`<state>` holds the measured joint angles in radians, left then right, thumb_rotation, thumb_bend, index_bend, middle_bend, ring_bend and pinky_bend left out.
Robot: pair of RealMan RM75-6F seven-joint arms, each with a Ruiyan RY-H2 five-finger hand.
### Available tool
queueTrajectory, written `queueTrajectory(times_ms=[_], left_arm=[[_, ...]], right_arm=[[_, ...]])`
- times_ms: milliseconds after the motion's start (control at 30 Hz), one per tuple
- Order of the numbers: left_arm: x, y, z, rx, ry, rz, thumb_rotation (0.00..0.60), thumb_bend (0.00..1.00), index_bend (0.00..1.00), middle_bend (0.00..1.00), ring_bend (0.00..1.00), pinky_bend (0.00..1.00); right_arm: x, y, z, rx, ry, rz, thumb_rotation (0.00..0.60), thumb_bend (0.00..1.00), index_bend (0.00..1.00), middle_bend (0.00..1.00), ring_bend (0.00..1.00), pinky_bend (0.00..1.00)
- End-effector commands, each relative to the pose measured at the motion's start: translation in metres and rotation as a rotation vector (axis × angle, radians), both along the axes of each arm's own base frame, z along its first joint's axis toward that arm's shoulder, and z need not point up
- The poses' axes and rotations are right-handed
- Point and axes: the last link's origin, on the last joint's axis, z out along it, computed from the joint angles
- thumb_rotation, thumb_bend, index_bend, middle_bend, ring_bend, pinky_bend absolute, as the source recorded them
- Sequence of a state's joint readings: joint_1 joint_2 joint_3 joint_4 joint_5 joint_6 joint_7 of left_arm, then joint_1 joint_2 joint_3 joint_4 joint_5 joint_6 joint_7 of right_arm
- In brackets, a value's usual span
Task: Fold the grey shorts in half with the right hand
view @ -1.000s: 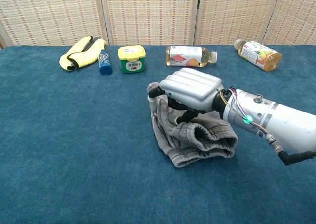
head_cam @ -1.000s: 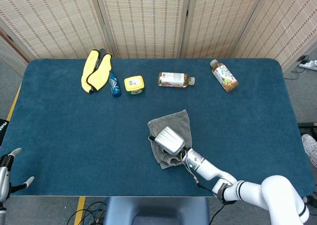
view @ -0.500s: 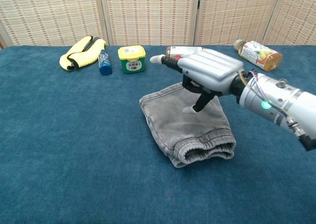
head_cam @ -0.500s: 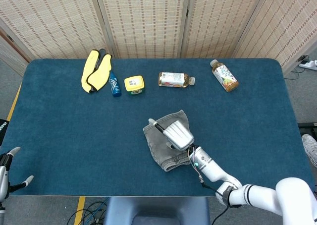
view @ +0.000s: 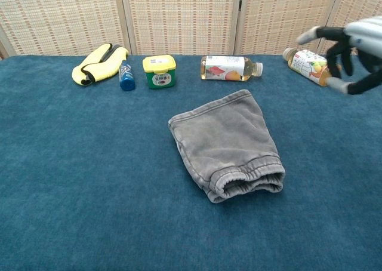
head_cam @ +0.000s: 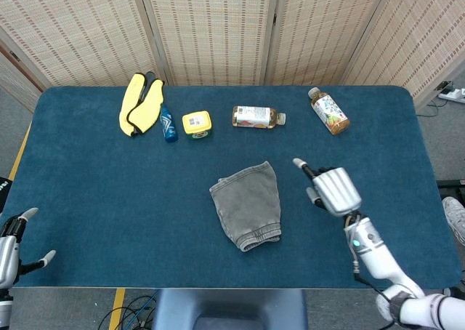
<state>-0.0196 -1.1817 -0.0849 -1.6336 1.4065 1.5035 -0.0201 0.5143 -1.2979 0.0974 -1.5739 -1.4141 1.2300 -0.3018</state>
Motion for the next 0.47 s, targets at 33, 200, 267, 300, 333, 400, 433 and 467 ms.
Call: queueTrajectory(times_ms=[33,200,267,300,333,400,433,467], left_arm=[[0.004,0.003,-0.002,-0.007,-0.003,-0.013,0.600,0.17,0.18,0.21,0.18,0.34],[0.011,0.007,-0.007,-0.025,-0.001,-0.040,0.600,0.17,0.18,0.21,0.18,0.34],[0.013,0.008,-0.008,-0.026,-0.001,-0.046,0.600,0.17,0.18,0.21,0.18,0.34],[0.015,0.009,-0.009,-0.027,-0.001,-0.049,0.600,0.17,0.18,0.21,0.18,0.34],[0.016,0.009,-0.009,-0.027,-0.001,-0.051,0.600,0.17,0.18,0.21,0.18,0.34],[0.018,0.009,-0.009,-0.029,-0.001,-0.055,0.600,0.17,0.18,0.21,0.18,0.34],[0.018,0.009,-0.010,-0.030,-0.001,-0.056,0.600,0.17,0.18,0.21,0.18,0.34],[0.019,0.009,-0.010,-0.031,-0.001,-0.057,0.600,0.17,0.18,0.21,0.18,0.34]], right_arm=[[-0.039,0.037,0.037,-0.036,0.000,-0.141,0.600,0.47,0.11,0.33,0.28,0.35],[-0.071,0.072,0.064,-0.085,0.008,-0.251,0.600,0.47,0.00,0.13,0.08,0.17],[-0.079,0.084,0.071,-0.113,0.009,-0.282,0.600,0.47,0.00,0.10,0.04,0.14],[-0.084,0.091,0.075,-0.129,0.011,-0.301,0.600,0.47,0.00,0.10,0.04,0.13],[-0.088,0.097,0.078,-0.141,0.013,-0.315,0.600,0.47,0.00,0.09,0.03,0.13],[-0.095,0.109,0.084,-0.169,0.012,-0.346,0.600,0.47,0.00,0.10,0.03,0.13],[-0.098,0.114,0.086,-0.179,0.008,-0.357,0.600,0.47,0.00,0.10,0.03,0.13],[-0.101,0.117,0.088,-0.189,0.003,-0.366,0.600,0.47,0.00,0.10,0.03,0.13]])
